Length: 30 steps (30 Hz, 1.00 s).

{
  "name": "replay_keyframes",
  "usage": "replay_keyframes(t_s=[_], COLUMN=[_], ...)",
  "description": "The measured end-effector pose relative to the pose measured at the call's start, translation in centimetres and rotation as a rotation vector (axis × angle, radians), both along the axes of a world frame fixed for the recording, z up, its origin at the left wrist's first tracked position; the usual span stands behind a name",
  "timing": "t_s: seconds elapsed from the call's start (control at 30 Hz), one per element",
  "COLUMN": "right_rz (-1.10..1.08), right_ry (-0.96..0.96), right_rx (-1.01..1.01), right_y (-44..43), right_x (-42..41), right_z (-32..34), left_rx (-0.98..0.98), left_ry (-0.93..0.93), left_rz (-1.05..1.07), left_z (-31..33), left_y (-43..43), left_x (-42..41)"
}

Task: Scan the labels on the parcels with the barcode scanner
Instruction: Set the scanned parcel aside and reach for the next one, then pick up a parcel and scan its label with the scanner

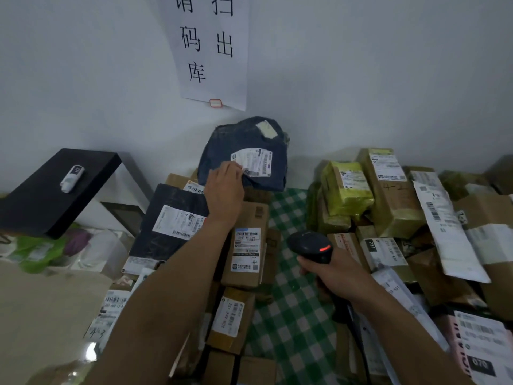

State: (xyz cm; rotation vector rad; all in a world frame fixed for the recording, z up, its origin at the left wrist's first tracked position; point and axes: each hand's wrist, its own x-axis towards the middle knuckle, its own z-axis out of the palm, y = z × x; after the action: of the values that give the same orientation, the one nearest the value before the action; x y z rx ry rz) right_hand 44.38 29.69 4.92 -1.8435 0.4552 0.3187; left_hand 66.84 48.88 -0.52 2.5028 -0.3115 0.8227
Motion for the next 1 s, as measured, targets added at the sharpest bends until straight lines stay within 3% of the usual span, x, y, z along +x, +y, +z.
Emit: replay_keyframes(t_s=[0.13,0.2,0.4,0.5,0.67,0.83,1.0], right_rz=[-0.05,-0.045,-0.063,-0.088,-0.229,-0.356,-0.414], right_ry=[0.005,0.002,-0.013,-0.035,-0.034,-0.021,-0.003], right_rx=[0.067,0.069,0.074,0.035,0.064,0.07,0.032], right_y=[0.2,0.2,-0.3,-1.1,-3.6,-6.6,-7.8], right_x=[0.6,0.7,0.6,-0.4,-4.4,-10.6,-15.3], right_z=[-0.6,-0.8,-0.9,-0.6,0.3,1.4,1.0], left_rx=[0.199,0.279,0.349,0.218,-0.093,-0.078,-0.023], left_ry=[0.497,0.635,0.549,0.479,0.637,0.948,1.076], left_rz=[0.055,0.018,-0.011,-0.179,-0.46,-0.701,-0.69], left_z=[-2.8,-3.8,-3.6,-3.0,-2.6,-2.7,-3.5], left_y=[1.2,0.9,-1.0,-3.3,-8.3,-12.8,-15.7], left_x=[1.3,0.9,-0.7,-3.2,-11.0,-19.3,-23.1])
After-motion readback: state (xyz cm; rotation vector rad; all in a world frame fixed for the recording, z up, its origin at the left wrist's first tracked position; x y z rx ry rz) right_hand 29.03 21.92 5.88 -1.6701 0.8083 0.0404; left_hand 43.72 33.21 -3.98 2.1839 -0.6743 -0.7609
